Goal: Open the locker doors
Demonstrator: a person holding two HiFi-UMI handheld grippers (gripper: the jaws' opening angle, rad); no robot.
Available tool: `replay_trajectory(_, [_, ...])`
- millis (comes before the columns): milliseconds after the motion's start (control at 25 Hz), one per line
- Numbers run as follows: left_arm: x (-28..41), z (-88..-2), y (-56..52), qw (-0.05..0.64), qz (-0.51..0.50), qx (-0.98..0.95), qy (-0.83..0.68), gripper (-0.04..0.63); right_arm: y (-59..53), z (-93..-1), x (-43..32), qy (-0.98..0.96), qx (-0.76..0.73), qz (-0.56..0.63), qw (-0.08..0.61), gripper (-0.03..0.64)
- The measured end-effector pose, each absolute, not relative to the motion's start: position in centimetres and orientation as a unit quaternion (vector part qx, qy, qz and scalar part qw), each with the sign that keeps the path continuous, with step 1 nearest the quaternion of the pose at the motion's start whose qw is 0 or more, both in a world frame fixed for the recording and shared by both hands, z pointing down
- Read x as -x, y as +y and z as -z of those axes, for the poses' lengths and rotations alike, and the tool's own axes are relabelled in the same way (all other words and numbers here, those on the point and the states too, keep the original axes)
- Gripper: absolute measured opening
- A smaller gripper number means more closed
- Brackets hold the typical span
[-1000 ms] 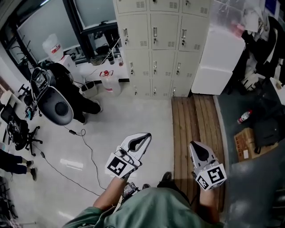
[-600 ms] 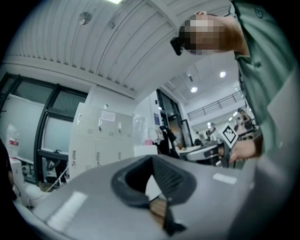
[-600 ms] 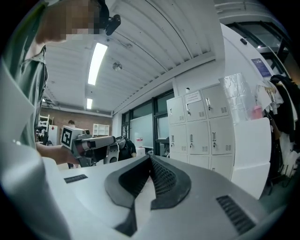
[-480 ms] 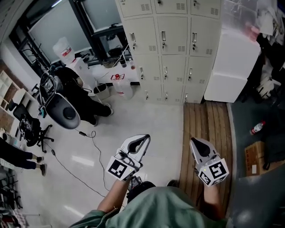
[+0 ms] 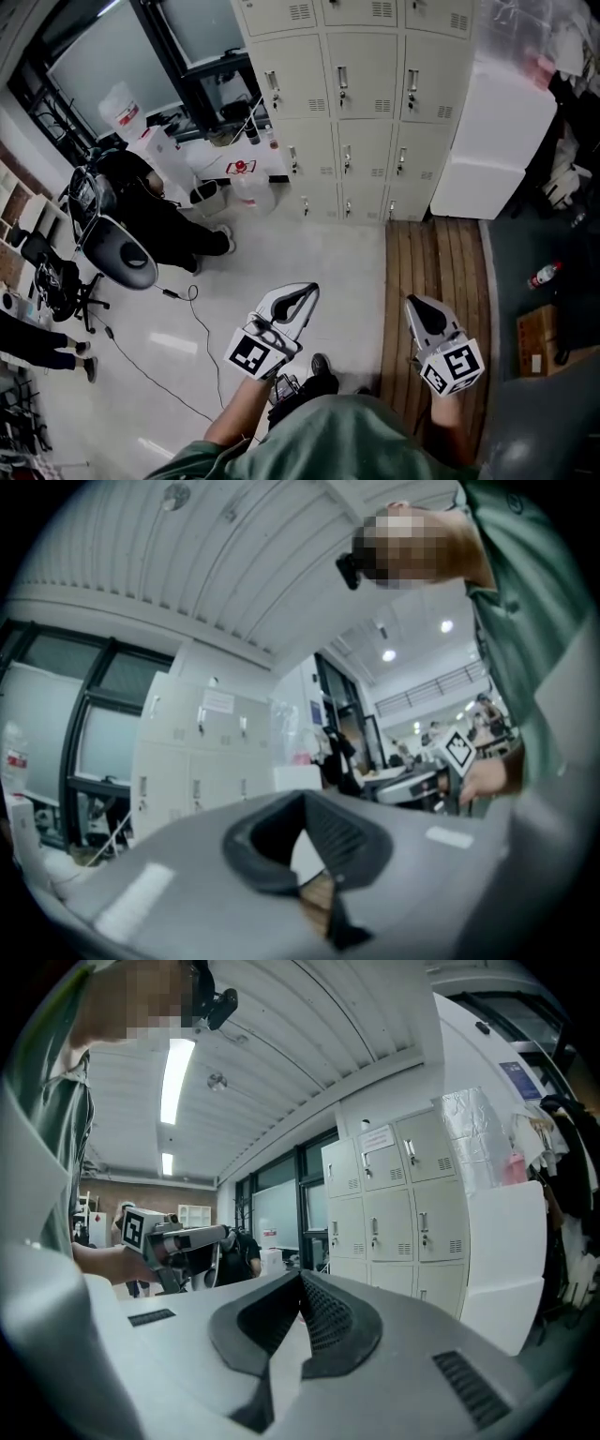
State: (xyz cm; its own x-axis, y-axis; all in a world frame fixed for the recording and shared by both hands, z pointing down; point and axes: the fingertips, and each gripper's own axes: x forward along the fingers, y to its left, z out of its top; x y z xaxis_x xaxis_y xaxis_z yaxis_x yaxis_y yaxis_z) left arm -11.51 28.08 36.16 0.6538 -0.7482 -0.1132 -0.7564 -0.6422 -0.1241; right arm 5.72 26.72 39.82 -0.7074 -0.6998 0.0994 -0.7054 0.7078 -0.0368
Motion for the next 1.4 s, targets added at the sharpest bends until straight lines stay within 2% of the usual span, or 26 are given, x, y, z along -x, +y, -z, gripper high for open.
replay_trajectory(600, [16.6, -34.8, 15.3, 0.061, -0.091, 0.934, 0.341, 0.0, 16.7, -38.0, 1.7, -0.898, -0.434, -0.027, 0.065, 0.003])
replay_trajectory(1000, [17.0, -36.2, 8.4, 0.039, -0.083, 0.928, 0.36, 0.0, 8.3, -39.1, 1.3, -0.901, -0.427, -0.039, 0.073, 0.003])
replay_trajectory(1400, [13.4, -34.1, -0.4, 0.067, -0.064, 0.916, 0.391, 0.0, -1.9, -37.6, -1.9, -0.92, -0.387, -0.028, 0.05, 0.003])
